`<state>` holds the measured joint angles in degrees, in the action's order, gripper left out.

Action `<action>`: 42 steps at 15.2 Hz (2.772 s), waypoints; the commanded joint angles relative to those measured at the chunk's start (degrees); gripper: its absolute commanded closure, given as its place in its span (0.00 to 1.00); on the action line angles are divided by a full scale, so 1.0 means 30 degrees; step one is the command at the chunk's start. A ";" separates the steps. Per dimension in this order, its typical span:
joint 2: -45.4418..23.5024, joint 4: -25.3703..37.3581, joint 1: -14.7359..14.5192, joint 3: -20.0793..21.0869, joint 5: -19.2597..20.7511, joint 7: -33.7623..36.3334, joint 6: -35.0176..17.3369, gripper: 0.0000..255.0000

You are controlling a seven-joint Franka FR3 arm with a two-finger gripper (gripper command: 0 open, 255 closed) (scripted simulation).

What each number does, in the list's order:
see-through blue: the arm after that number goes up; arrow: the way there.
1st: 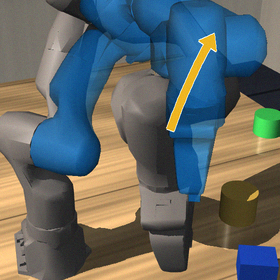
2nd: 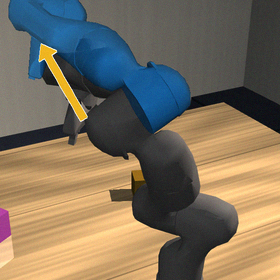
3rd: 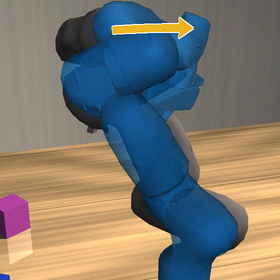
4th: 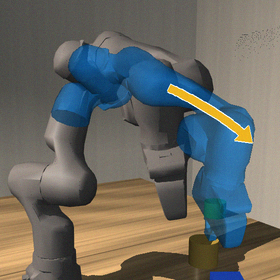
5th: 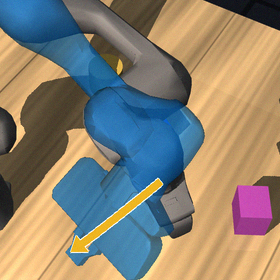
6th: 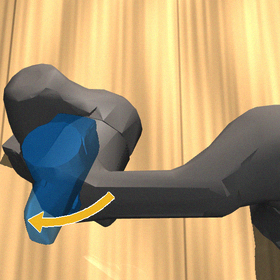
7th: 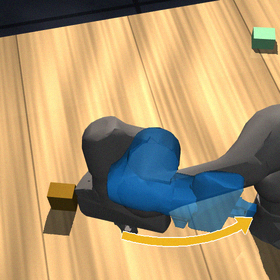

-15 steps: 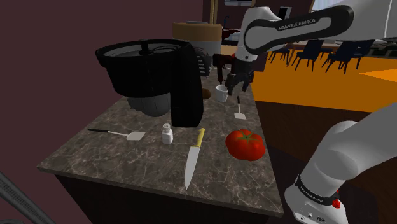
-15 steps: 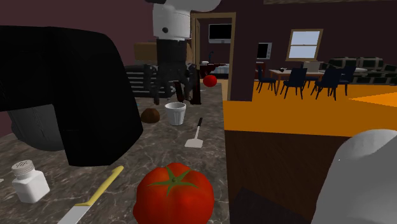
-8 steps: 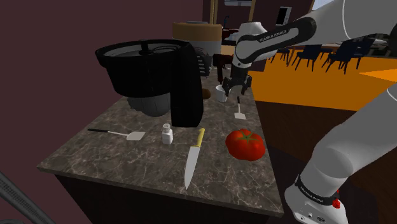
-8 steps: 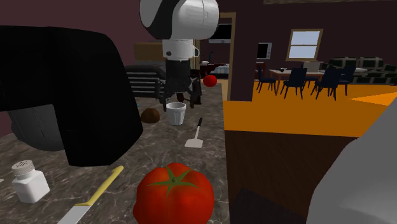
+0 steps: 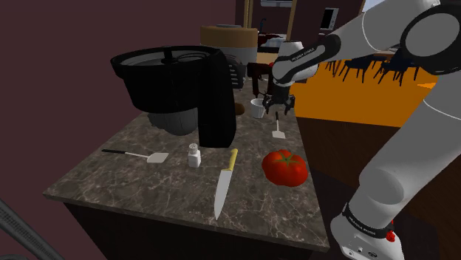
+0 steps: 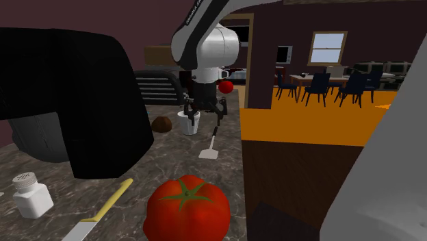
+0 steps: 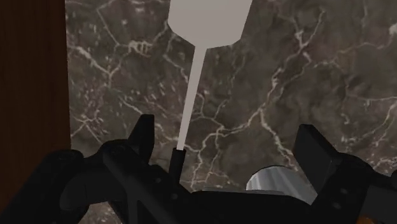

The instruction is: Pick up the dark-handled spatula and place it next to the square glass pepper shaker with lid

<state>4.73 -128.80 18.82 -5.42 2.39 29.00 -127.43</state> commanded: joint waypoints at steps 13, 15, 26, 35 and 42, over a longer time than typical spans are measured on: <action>-0.2901 -0.0124 0.0730 -0.0650 -0.0079 0.1511 -0.2969 0.00; -0.2902 -0.0123 0.0730 -0.0650 -0.0079 0.1511 -0.2969 0.00; -0.2901 -0.0122 0.0731 -0.0650 -0.0079 0.1511 -0.2965 1.00; -0.1846 0.0584 0.0707 -0.0647 0.0041 0.1556 -0.1212 1.00; -0.0981 0.1491 0.0688 -0.0628 0.0120 0.1574 0.0556 1.00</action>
<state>1.33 -124.72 20.92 -7.35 2.70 33.64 -126.63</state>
